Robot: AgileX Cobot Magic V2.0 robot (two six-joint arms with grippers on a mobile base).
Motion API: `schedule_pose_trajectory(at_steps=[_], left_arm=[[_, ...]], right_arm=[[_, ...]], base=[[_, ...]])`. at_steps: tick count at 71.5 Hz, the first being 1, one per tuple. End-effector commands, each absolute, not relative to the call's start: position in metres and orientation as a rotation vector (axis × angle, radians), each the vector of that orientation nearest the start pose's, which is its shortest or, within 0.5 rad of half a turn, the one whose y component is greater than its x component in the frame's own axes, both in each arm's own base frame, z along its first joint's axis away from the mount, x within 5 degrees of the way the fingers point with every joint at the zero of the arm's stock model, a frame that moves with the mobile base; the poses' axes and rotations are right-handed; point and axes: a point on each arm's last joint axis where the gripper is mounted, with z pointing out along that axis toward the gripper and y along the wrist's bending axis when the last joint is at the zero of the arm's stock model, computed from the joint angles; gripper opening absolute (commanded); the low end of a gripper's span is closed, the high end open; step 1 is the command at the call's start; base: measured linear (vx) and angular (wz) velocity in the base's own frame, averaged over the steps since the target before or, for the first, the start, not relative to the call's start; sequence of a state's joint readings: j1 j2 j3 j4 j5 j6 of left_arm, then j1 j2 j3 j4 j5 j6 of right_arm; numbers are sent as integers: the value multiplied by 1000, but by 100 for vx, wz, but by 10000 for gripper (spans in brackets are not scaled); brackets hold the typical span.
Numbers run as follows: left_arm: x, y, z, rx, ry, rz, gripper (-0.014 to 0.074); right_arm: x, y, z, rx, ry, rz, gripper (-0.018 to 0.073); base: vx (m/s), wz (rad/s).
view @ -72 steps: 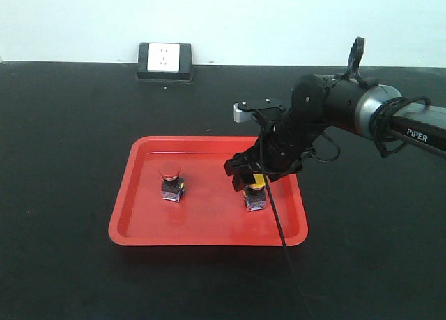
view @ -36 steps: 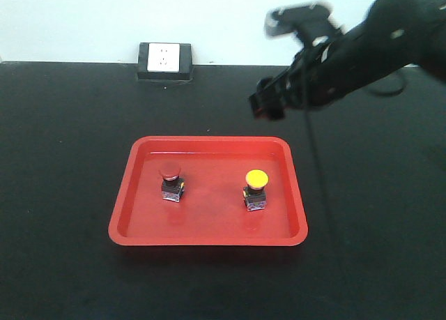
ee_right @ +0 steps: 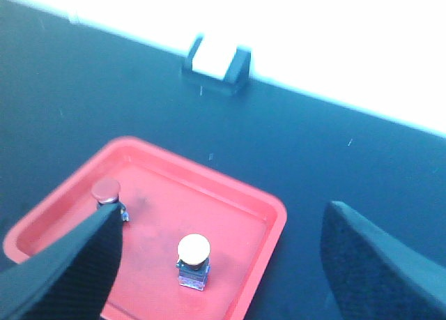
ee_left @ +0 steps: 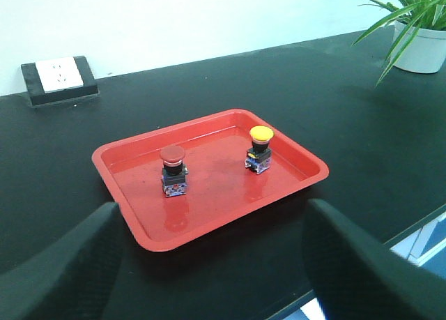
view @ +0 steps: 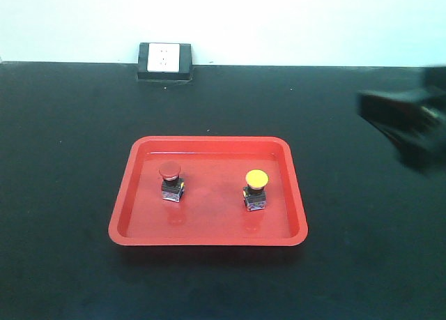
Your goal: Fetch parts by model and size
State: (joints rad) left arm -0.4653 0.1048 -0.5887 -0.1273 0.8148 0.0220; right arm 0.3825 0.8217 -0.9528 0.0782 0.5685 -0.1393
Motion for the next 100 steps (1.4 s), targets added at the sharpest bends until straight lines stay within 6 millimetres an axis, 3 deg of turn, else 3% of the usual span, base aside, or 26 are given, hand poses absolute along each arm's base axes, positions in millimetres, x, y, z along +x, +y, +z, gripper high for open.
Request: schedule_pose_trajectory(at_steps=[1,29,39,50,55,60,70,100], left_arm=[[7,-13,336,407,1704,-492,502],[7,-13,336,408,1706,-492,502],[7,-13,336,406,1703,-493,502],[7,-13,337,403,1696,-494,496],[7,-13,337,403,1697,-494,454],[7,-13,337,403,1697,-494,356],[7,-13,337,403,1698,-494,2],[7,-13,337,404,1698,-493,-6]], right_arm=[[126,53,405,-436,1738,237,549],[48,23,358,-416,1505,239,549],[37,19,339,-386,1444,258,549],[41,21,322,-387,1484,268,538],[41,22,320,-381,1503,293,470],[41,22,320,-374,1505,309,344],[41,22,320,-374,1503,309,-17],[41,22,319,-377,1507,306,-9]], base=[[0,0],[0,0],[0,0],[0,0],[0,0],[0,0],[0,0],[0,0]])
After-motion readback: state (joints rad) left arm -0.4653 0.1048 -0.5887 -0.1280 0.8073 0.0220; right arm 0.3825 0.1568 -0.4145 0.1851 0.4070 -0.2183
